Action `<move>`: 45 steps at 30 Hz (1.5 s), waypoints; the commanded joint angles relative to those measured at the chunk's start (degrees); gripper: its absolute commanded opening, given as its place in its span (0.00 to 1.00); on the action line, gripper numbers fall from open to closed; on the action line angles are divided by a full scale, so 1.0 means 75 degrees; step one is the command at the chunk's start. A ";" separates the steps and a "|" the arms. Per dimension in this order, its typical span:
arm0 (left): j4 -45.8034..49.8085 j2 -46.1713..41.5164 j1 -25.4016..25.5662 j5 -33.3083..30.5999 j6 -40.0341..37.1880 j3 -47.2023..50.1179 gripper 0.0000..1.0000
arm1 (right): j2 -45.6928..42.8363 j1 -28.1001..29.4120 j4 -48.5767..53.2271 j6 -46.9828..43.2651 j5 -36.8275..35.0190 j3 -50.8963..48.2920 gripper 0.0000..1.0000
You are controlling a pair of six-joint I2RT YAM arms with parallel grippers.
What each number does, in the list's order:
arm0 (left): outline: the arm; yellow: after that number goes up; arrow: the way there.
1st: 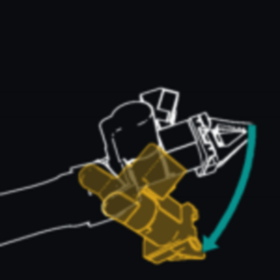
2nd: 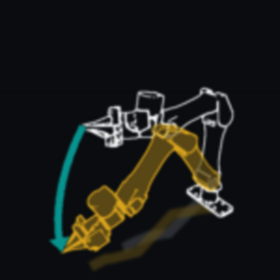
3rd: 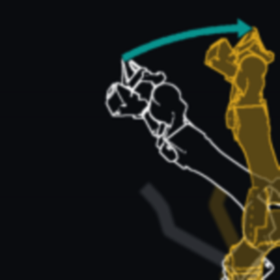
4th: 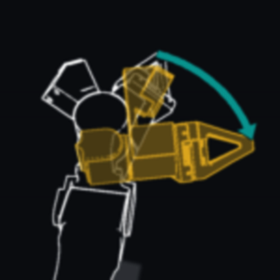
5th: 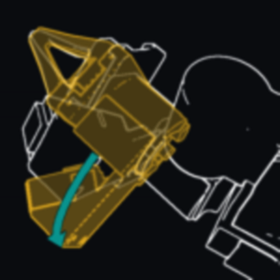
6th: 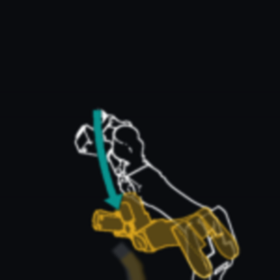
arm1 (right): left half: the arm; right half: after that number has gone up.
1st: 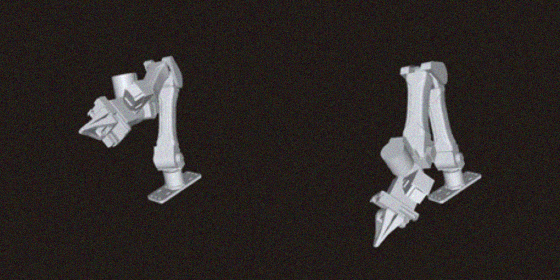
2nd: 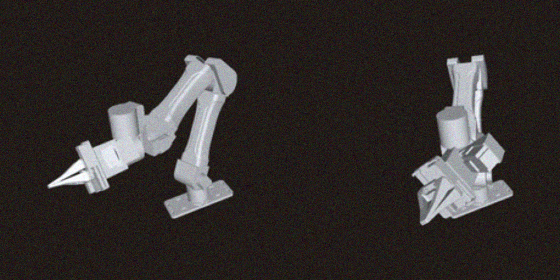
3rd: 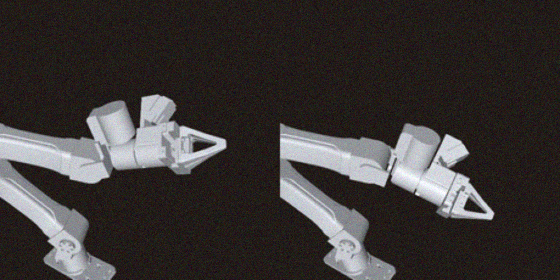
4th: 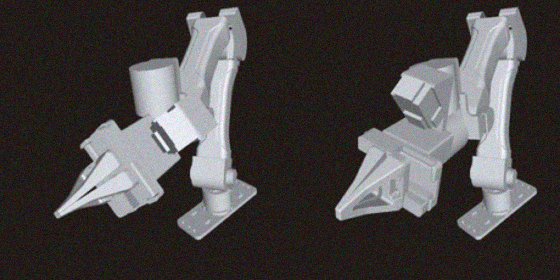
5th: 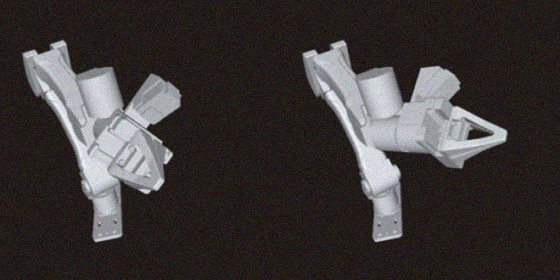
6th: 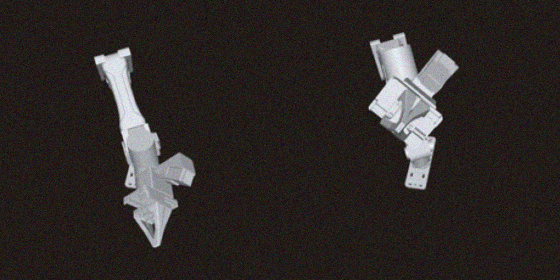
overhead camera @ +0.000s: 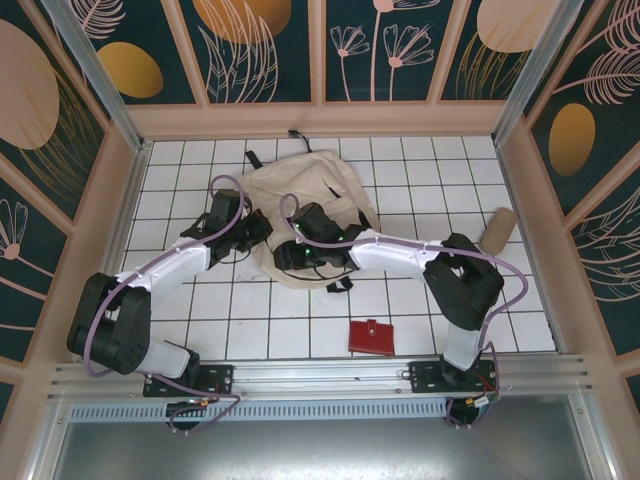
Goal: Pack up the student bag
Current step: Zip the student bag at the top-center of the table.
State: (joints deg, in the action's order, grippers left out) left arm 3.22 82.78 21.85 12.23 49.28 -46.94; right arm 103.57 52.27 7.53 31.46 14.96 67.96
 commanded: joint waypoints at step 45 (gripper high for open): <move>-0.0300 0.0083 -0.0030 -0.0552 -0.0531 -0.0008 0.00 | -0.1255 -0.0147 0.0317 -0.0258 0.1414 -0.1172 0.00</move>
State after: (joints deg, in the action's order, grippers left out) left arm 3.01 82.63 21.74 11.38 47.40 -46.92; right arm 96.77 50.06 4.03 30.30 26.28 60.99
